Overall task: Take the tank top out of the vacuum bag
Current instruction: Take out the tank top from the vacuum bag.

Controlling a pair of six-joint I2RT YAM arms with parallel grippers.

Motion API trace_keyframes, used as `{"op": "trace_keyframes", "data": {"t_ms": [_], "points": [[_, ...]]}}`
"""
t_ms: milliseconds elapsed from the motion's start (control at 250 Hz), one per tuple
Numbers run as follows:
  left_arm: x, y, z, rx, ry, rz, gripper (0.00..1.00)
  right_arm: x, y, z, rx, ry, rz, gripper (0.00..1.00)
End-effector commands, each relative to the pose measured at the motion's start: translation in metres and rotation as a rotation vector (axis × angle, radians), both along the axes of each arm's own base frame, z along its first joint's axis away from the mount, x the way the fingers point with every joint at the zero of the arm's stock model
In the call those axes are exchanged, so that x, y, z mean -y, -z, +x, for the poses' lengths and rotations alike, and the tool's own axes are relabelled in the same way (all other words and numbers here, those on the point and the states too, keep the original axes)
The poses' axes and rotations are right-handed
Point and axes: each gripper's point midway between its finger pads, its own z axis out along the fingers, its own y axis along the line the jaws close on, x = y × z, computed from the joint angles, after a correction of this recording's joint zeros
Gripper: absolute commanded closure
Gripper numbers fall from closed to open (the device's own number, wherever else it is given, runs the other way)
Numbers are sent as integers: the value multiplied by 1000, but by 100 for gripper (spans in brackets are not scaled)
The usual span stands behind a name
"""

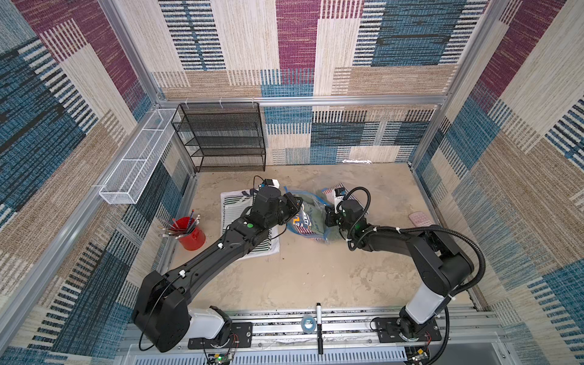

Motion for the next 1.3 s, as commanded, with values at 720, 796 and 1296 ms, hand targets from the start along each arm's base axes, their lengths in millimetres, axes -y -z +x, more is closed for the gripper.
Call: {"op": "trace_keyframes", "data": {"t_ms": [720,796,1296], "points": [[-52,-102,-28,172,-86,133,100,-5,-6,1,14,-15,26,100],[-57,-111,-29,188,-102,146,100,-6,-7,1,14,-20,28,100],[-94,-140,-28,250,-232,240,100,-7,-7,0,14,-32,31,100]]}}
